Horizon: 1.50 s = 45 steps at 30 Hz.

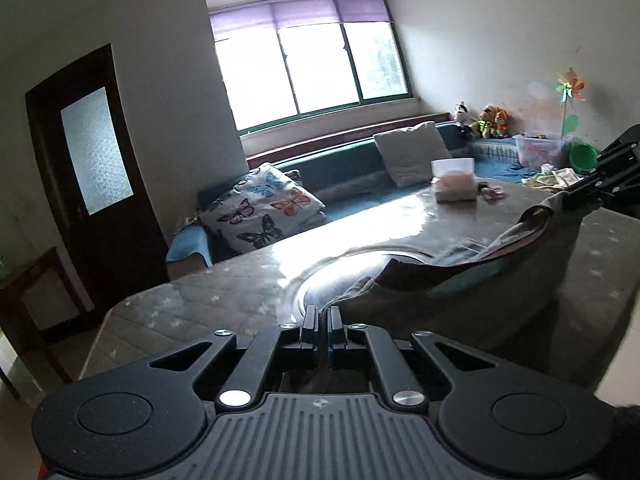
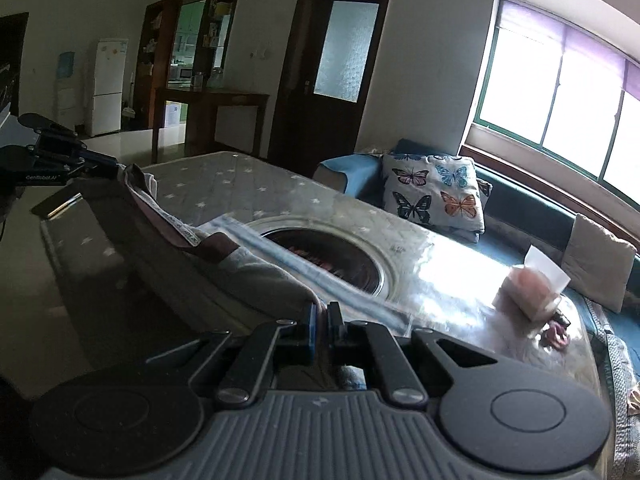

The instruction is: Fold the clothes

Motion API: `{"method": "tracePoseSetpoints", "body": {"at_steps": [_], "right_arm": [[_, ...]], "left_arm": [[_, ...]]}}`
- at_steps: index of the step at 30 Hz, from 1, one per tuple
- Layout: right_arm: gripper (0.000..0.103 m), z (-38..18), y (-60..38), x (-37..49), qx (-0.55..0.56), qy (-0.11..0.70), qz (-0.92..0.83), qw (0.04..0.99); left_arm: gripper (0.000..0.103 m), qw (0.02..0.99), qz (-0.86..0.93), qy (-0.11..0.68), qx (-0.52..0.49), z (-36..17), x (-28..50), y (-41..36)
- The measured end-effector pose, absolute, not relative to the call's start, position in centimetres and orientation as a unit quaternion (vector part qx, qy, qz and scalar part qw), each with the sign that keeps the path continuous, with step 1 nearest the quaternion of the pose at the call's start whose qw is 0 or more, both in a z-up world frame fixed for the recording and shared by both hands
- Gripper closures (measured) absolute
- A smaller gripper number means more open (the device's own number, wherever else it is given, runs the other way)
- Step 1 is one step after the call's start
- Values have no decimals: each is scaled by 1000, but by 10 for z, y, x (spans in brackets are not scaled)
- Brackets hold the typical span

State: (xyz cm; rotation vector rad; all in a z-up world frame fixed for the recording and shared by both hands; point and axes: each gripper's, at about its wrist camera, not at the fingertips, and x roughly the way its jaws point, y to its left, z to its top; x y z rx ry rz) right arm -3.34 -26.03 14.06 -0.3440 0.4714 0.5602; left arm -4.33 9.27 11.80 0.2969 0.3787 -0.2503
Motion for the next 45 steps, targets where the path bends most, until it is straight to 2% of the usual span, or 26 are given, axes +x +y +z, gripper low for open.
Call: {"method": "tracePoseSetpoints", "body": {"at_steps": [7,15,21,22,27,31,37,45], "right_arm": [[99,135,-240,52,-162,257,259,917],[99,86,-224,147,-153,321,235,904],[98,44,-223,192,-119,365,214,898],[98,39,-223,195,-113,366,210,899],[88,33,-233,202,-72,358,184,912],[88,47,-243,196,-59,333,165,927],[88,49,-238,185,-38,334,203,920],[88,14,-229,206,-12,369,183,911]], "left_arm": [[99,957,-121,223,136,105,52,91],[99,938,-118,300,126,58,147,90],[98,922,-113,355,103,25,188,92],[95,921,-108,362,101,21,192,93],[94,924,-60,367,90,18,199,106],[80,933,-34,350,79,32,189,117],[80,940,-74,328,54,51,161,104],[82,923,-83,371,63,23,176,88]]}}
